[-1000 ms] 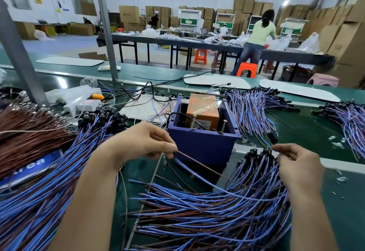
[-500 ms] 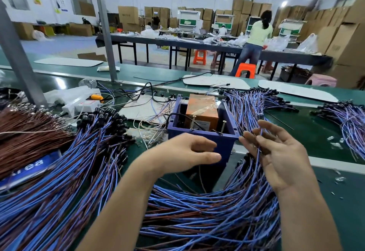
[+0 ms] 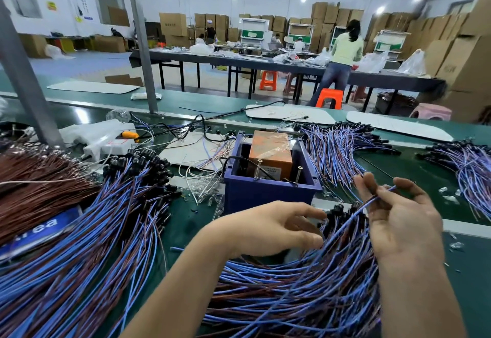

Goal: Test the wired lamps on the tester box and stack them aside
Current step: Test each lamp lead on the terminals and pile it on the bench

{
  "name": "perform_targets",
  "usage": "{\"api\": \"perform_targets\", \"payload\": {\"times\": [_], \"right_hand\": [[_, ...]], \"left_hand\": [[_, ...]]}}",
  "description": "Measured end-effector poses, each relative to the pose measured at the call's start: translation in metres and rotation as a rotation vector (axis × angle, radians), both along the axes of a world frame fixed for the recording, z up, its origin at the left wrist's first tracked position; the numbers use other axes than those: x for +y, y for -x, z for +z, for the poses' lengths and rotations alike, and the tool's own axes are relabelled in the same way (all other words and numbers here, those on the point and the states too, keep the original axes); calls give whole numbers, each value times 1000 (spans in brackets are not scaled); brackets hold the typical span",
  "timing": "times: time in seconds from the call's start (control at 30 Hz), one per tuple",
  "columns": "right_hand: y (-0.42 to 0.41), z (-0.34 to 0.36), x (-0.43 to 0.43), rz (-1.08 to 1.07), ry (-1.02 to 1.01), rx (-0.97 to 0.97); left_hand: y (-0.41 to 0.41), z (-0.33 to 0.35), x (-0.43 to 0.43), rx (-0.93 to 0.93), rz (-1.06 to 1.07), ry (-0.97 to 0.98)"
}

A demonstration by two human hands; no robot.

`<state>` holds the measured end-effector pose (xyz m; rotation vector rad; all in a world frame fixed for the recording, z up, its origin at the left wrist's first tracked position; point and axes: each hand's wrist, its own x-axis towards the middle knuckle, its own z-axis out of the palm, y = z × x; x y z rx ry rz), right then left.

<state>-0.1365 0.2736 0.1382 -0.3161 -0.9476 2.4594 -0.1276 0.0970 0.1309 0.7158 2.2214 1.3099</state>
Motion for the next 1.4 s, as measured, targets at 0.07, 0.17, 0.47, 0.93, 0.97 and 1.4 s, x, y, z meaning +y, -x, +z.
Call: {"api": "perform_targets", "payload": {"times": [0.07, 0.17, 0.47, 0.93, 0.97, 1.4], "right_hand": [[0, 0, -1, 17, 15, 1], [1, 0, -2, 23, 41, -6], [-3, -6, 14, -27, -100, -103], [8, -35, 16, 21, -1433, -625], [8, -33, 13, 36, -1511, -657], [-6, -13, -42, 601, -1306, -55]], "left_hand": [[-2, -2, 3, -42, -58, -8], [-6, -5, 8, -99, -206, 16], [9, -4, -31, -102, -132, 17], [27, -10, -84, -5, 468, -217], [27, -9, -82, 1, 466, -220], [22, -6, -46, -60, 428, -319]]}}
